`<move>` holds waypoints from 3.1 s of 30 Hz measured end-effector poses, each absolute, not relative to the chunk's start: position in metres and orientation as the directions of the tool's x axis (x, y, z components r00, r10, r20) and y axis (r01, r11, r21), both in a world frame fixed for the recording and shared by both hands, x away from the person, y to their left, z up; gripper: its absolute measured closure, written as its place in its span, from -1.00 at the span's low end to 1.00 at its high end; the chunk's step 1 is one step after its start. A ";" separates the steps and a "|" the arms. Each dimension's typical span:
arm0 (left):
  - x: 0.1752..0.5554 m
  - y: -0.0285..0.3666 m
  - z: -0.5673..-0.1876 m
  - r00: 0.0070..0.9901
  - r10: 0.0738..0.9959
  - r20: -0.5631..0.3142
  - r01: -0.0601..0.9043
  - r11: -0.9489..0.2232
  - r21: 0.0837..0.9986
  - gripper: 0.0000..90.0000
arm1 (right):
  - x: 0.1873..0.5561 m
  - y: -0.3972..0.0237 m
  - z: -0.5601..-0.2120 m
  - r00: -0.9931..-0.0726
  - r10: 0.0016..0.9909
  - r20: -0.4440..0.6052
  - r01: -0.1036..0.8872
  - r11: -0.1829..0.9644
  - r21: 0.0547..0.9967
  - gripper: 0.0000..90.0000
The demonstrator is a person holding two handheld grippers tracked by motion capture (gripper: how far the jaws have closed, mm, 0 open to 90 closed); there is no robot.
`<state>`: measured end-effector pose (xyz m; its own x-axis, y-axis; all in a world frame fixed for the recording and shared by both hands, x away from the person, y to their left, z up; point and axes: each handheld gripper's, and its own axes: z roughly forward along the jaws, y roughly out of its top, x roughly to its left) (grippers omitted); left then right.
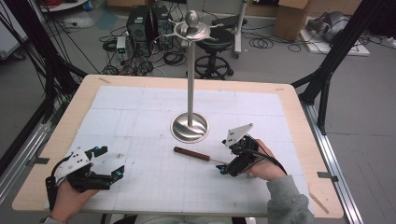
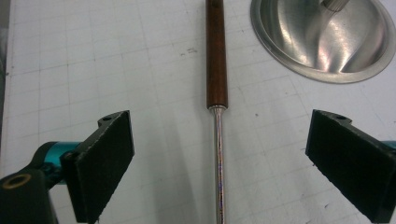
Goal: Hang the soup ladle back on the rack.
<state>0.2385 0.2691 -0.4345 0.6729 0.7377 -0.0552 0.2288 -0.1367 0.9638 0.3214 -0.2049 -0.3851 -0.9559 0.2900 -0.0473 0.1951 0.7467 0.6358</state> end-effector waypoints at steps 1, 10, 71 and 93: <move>0.238 0.269 -0.434 0.673 0.738 -0.054 0.227 -0.137 0.964 -0.96 | 0.323 -0.204 -0.386 -0.956 0.290 -0.051 0.193 0.749 0.633 -0.85; 0.235 0.271 -0.427 0.677 0.732 -0.077 0.210 -0.091 0.973 -0.96 | 0.324 -0.199 -0.391 -0.962 0.270 -0.047 0.190 0.781 0.596 -0.83; 0.233 0.273 -0.428 0.674 0.735 -0.079 0.218 -0.095 0.971 -0.96 | 0.346 -0.183 -0.413 -0.974 0.224 0.023 0.218 0.910 0.352 0.66; 0.234 0.273 -0.427 0.679 0.730 -0.080 0.214 -0.092 0.973 -0.96 | 0.334 -0.197 -0.395 -0.966 0.258 -0.023 0.220 0.862 0.457 0.88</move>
